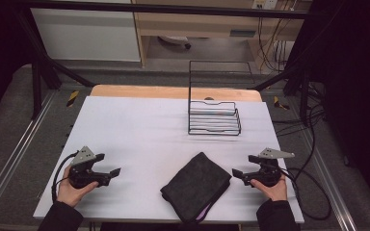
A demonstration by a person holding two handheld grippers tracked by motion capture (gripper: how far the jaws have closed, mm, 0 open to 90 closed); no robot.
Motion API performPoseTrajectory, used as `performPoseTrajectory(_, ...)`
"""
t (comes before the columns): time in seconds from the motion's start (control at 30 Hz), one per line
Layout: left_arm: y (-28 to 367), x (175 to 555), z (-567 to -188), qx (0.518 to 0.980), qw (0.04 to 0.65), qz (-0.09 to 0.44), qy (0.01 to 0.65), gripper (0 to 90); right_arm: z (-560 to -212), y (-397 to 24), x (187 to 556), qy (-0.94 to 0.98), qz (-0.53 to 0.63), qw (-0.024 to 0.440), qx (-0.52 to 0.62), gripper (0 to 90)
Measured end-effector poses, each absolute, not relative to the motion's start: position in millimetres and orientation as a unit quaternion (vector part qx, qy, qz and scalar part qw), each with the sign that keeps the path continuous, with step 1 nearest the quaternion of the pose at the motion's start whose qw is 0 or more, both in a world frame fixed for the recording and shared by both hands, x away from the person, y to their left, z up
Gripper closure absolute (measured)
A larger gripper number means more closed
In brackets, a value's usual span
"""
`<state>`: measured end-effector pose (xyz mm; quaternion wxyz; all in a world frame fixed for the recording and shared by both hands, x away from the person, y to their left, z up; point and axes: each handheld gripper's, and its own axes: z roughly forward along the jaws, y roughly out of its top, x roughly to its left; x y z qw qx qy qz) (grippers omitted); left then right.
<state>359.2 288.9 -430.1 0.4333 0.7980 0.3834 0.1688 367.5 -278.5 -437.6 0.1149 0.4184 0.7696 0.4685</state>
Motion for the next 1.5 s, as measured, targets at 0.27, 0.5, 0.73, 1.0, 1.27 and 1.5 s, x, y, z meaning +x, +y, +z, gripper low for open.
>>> performPoseTrajectory(0.27,282,359,-430,0.801,0.43,0.164,0.382,9.4,-437,-278,367,0.769,0.468,0.114,0.42,2.1)
performPoseTrajectory(0.5,279,358,-429,0.802,0.433,0.165,0.377,9.2,-437,-276,366,0.769,0.466,0.114,0.422,2.1)
performPoseTrajectory(0.73,270,357,-427,0.805,0.433,0.16,0.372,9.2,-437,-275,366,0.771,0.463,0.119,0.42,1.9)
performPoseTrajectory(1.0,254,357,-426,0.81,0.428,0.154,0.37,10.4,-436,-272,366,0.772,0.461,0.123,0.42,2.0)
performPoseTrajectory(1.27,237,358,-423,0.815,0.421,0.148,0.37,11.0,-437,-268,366,0.773,0.458,0.124,0.421,2.3)
performPoseTrajectory(1.5,219,357,-416,0.822,0.417,0.146,0.36,14.0,-436,-260,366,0.779,0.449,0.129,0.418,3.2)
